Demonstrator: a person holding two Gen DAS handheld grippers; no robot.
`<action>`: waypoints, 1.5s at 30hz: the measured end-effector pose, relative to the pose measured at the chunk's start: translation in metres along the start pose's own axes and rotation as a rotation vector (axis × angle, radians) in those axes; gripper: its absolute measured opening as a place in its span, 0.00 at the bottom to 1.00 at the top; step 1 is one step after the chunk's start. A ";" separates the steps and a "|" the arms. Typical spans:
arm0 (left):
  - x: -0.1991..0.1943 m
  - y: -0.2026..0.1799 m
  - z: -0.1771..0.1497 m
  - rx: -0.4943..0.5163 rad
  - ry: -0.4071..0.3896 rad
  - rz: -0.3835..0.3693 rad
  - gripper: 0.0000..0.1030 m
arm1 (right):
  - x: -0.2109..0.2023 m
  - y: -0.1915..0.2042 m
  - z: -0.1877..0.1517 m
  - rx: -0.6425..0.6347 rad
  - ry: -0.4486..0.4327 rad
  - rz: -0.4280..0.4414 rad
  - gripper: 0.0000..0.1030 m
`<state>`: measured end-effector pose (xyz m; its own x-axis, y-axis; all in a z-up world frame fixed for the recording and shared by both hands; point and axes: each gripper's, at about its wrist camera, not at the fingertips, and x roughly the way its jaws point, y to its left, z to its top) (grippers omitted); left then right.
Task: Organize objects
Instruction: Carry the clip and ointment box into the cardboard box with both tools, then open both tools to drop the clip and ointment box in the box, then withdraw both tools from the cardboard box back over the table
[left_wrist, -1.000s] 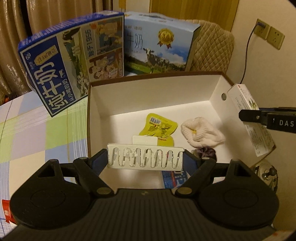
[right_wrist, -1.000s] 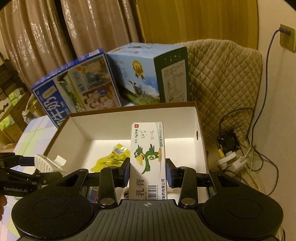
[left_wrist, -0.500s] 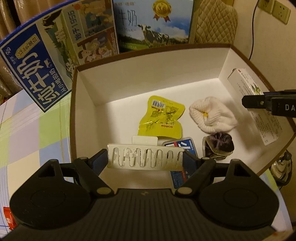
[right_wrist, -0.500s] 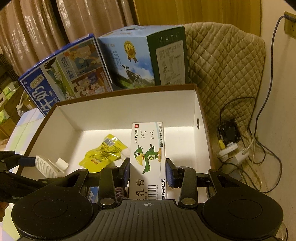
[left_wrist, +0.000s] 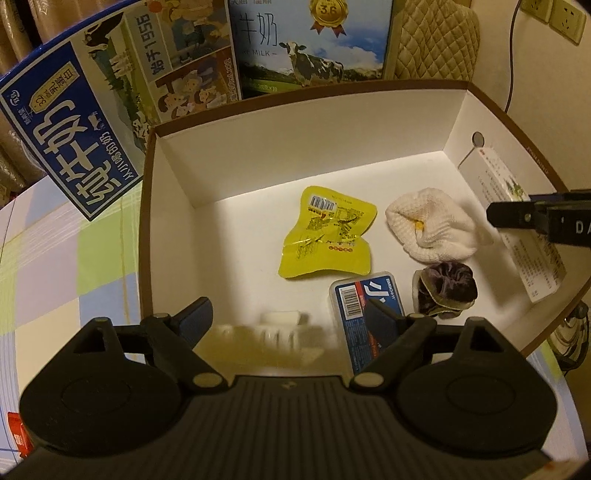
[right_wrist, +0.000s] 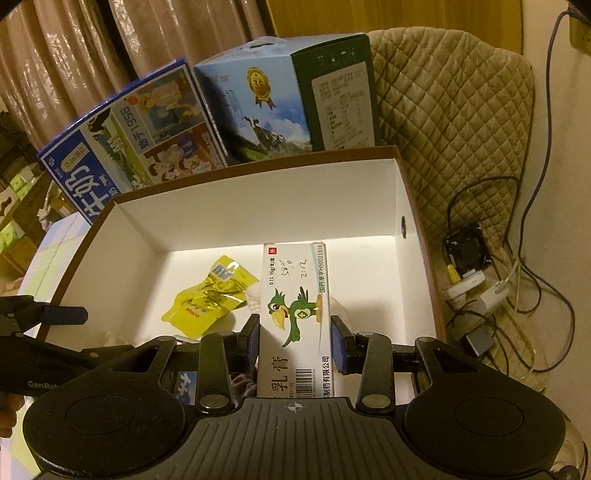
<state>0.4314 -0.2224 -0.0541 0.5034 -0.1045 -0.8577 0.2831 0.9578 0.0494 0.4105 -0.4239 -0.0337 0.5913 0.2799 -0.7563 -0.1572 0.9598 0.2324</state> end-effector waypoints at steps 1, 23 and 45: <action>-0.001 0.001 0.000 -0.004 -0.003 0.000 0.86 | 0.001 0.000 0.000 0.003 0.003 0.008 0.35; -0.049 0.007 -0.008 -0.067 -0.060 -0.037 0.94 | -0.042 0.011 -0.019 0.013 -0.032 0.022 0.50; -0.123 0.025 -0.069 -0.187 -0.100 -0.044 0.95 | -0.110 0.059 -0.061 0.020 -0.090 0.070 0.53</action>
<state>0.3206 -0.1675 0.0175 0.5752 -0.1644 -0.8013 0.1546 0.9838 -0.0909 0.2877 -0.3970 0.0261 0.6485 0.3428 -0.6796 -0.1853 0.9371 0.2958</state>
